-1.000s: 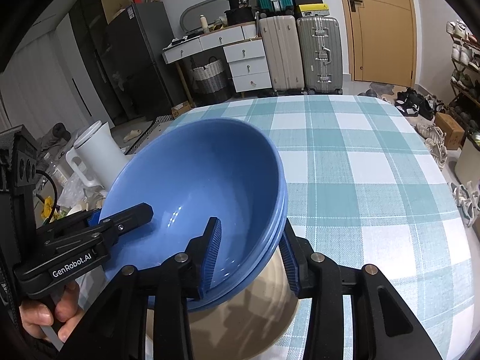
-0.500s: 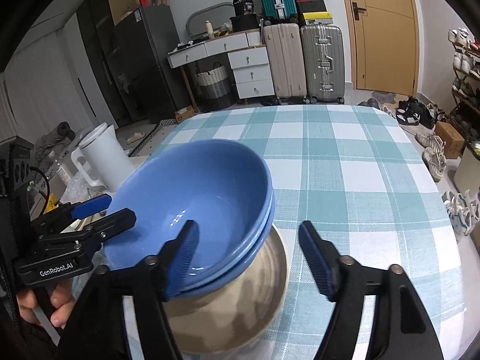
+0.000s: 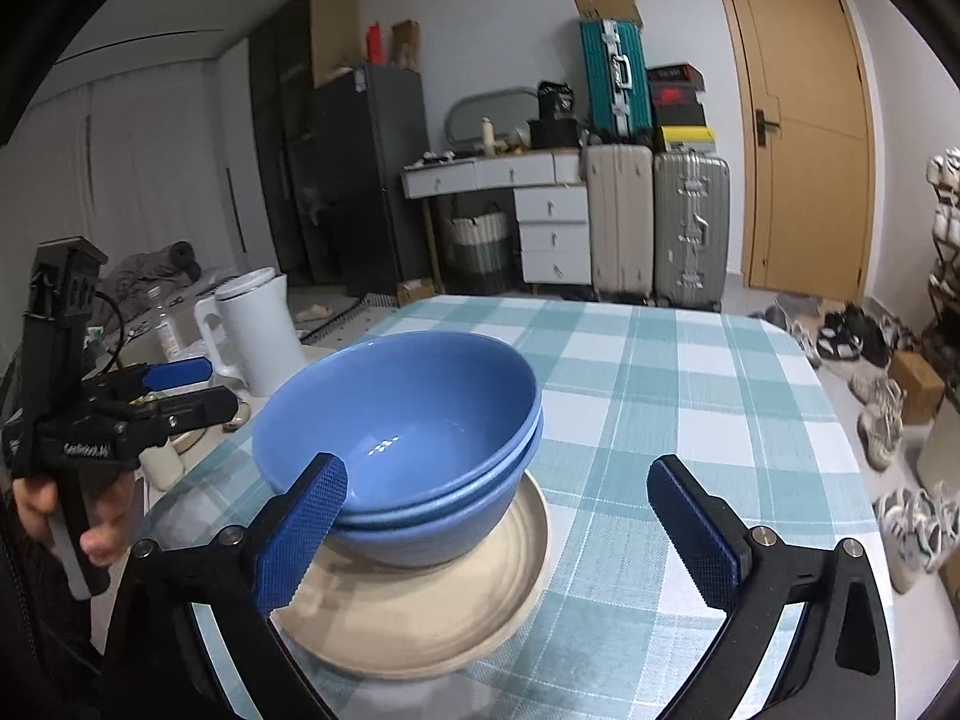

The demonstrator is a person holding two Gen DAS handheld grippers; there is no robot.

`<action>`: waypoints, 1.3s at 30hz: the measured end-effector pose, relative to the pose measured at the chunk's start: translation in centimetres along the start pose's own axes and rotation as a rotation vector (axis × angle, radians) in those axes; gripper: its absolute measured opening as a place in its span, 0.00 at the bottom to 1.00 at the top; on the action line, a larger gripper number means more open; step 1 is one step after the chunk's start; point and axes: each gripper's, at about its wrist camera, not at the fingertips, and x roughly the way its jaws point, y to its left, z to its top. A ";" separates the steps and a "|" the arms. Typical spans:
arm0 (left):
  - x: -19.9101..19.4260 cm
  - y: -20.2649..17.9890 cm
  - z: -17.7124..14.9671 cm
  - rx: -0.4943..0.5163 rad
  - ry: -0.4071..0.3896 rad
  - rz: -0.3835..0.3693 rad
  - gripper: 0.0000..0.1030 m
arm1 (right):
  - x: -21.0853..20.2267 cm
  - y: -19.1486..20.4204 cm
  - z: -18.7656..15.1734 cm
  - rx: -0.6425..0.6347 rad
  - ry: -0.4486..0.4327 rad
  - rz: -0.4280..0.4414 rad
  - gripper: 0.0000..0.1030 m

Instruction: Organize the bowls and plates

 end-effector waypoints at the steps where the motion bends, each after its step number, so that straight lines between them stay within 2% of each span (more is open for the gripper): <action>1: -0.5 0.1 -0.4 0.002 -0.015 -0.005 0.99 | -0.3 0.0 -0.3 -0.003 -0.011 0.006 0.99; 10: -1.4 1.1 -3.7 0.011 -0.067 -0.024 0.99 | -1.5 0.3 -3.4 -0.038 -0.071 0.048 0.99; 14: -1.5 1.1 -5.1 0.014 -0.123 -0.025 0.99 | -1.5 0.2 -4.7 -0.043 -0.088 0.061 0.99; 17: -1.3 0.8 -5.9 0.030 -0.148 -0.020 0.99 | -1.3 -0.4 -5.1 -0.018 -0.108 0.098 0.99; 22: -0.8 1.2 -7.2 0.007 -0.167 -0.045 0.99 | -1.3 -0.3 -5.4 -0.043 -0.124 0.110 0.99; 26: -0.1 1.1 -7.8 0.025 -0.161 -0.041 0.99 | -0.9 -0.5 -5.9 -0.028 -0.125 0.128 0.99; 39: 0.2 1.0 -7.8 0.041 -0.187 -0.069 0.99 | -0.9 0.6 -6.4 -0.109 -0.129 0.162 0.99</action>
